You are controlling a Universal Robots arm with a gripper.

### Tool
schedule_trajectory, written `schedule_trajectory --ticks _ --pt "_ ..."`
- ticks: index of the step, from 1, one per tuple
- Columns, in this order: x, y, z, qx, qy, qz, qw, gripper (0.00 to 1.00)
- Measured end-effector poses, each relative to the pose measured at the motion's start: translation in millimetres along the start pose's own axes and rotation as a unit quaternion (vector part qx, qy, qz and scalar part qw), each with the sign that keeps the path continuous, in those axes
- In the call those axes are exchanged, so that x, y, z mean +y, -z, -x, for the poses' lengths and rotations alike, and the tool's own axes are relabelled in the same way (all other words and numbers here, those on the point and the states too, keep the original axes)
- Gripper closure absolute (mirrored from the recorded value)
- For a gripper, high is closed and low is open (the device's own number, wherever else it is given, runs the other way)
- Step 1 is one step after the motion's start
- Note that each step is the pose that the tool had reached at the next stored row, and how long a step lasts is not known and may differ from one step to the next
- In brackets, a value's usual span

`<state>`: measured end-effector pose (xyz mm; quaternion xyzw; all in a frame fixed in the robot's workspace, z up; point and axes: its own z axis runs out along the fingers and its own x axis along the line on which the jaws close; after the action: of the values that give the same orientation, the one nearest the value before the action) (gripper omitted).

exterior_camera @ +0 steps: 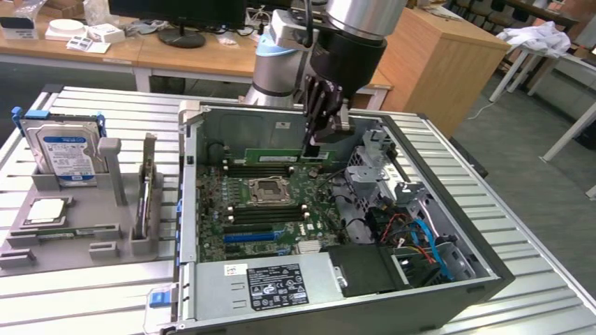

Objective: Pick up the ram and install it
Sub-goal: 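Pick up the ram and move it above insertion slot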

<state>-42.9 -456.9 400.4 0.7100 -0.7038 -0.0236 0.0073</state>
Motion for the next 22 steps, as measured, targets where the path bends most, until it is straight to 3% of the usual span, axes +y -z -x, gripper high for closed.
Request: schedule_trajectory --ticks 10,22 --pt "-0.2 -1.8 15.4 -0.0001 0.0 0.0 1.0 0.88" --pt "-0.6 -5.2 38.1 -0.0032 0.0 -0.0001 1.0 0.88"
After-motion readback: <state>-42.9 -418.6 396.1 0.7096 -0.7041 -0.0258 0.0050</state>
